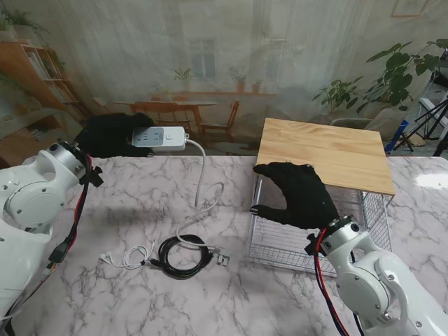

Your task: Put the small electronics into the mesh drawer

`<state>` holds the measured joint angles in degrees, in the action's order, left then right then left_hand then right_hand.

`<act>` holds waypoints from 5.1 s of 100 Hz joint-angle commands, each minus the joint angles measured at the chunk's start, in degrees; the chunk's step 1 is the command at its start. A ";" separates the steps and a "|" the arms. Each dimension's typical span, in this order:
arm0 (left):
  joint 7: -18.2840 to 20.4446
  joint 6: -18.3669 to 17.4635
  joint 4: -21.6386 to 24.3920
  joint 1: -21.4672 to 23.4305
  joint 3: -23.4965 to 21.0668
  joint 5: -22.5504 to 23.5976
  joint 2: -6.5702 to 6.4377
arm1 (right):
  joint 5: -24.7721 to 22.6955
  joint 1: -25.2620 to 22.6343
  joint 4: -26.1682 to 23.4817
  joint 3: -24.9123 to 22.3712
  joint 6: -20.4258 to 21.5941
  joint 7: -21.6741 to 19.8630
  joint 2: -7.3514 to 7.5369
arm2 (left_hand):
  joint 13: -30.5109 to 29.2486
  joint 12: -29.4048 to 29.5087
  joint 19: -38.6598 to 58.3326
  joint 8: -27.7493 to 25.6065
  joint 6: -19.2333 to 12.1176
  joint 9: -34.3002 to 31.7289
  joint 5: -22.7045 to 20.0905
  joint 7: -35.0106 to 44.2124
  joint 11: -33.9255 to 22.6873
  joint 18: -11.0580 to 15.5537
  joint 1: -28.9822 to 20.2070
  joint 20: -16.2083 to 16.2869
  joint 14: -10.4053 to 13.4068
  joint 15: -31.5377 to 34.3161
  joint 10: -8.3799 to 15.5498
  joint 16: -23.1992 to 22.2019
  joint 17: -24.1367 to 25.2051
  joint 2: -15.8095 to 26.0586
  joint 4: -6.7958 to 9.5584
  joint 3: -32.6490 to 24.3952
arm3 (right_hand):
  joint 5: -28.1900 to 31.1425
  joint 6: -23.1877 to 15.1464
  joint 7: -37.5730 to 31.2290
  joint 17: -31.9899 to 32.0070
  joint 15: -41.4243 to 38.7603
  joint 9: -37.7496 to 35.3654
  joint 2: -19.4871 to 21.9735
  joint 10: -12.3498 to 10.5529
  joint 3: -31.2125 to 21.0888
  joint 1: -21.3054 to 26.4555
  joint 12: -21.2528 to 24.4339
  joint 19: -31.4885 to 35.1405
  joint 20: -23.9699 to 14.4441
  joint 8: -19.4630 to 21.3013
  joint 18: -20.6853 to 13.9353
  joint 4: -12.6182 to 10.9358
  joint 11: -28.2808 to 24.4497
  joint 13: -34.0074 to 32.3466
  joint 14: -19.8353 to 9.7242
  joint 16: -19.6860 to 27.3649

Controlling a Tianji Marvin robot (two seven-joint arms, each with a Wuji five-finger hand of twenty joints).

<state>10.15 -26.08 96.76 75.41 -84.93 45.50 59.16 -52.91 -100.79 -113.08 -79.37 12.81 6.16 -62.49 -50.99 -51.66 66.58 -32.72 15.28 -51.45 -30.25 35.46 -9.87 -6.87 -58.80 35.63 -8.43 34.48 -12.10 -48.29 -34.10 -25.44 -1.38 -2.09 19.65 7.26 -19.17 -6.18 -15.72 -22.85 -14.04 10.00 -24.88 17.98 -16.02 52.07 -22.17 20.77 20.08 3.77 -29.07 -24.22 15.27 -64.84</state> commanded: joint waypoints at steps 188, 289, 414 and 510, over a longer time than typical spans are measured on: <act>-0.23 6.29 2.74 -5.02 16.09 -4.16 1.87 | -5.38 39.34 6.79 28.94 -26.98 -33.65 2.14 | -2.17 -1.96 4.12 -3.42 -14.71 -6.20 -5.07 15.72 -4.12 3.35 -12.01 4.69 -0.50 3.57 5.97 -3.15 -1.57 5.76 6.47 -10.36 | -2.22 3.49 6.13 11.64 6.34 12.61 -18.10 6.69 -16.53 -16.40 4.59 -11.48 18.88 12.81 12.41 5.24 9.23 6.56 9.31 8.82; -2.83 6.86 1.21 -2.88 16.46 -3.33 2.18 | -3.13 37.74 7.88 27.41 -22.03 -29.96 2.04 | -2.13 -1.88 3.67 -3.02 -14.40 -5.91 -4.63 15.46 -3.88 3.52 -11.96 5.49 -0.34 3.33 5.65 -3.40 -1.65 6.28 6.09 -10.15 | 18.70 -16.92 -45.33 3.52 -1.74 -38.71 -3.69 -4.62 -17.81 25.54 -5.28 -8.14 21.18 19.72 7.60 8.66 -9.51 -20.41 -2.08 6.86; -8.12 2.99 -1.51 1.31 9.71 -4.93 2.80 | 1.34 40.97 14.24 28.62 -20.40 -23.37 0.95 | 25.32 40.96 -26.96 12.46 -5.82 35.00 13.90 -31.62 9.00 -7.10 17.86 -8.28 -8.48 -22.32 -1.98 22.38 23.24 13.42 1.04 3.02 | 24.37 -10.42 -45.00 -20.69 -33.07 -50.38 -8.31 -5.26 -24.17 25.24 -28.67 15.50 2.71 18.54 0.50 9.73 -38.48 -39.03 -10.84 -19.87; 1.23 2.85 -10.72 -1.28 19.20 -3.18 0.62 | 1.85 46.51 12.13 27.63 -23.39 -24.30 0.33 | 24.63 47.57 -21.82 22.89 -16.84 45.27 22.37 -37.22 11.32 1.09 3.15 -8.32 -1.55 -21.30 3.91 23.89 21.31 11.36 3.07 0.94 | 24.37 -10.86 -44.49 -20.67 -32.98 -50.39 -8.29 -5.69 -23.78 25.20 -28.55 15.57 2.71 18.89 0.88 9.73 -38.11 -38.70 -11.03 -19.68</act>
<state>10.49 -23.31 86.67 74.85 -66.83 43.15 59.13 -50.78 -54.43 -100.37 -51.61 -10.56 -18.06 -62.01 -27.20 -5.48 44.15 -11.56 0.47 -9.23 -10.66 -0.78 0.71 -7.45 -53.96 27.72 -11.20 14.77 -9.37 -25.47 -13.12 -13.42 0.02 0.39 37.24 9.19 -58.33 -26.84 -44.12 -66.04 -30.81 8.91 -31.13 31.65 -44.36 66.84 -18.75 39.55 19.13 12.02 -61.30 -61.11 8.77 -83.82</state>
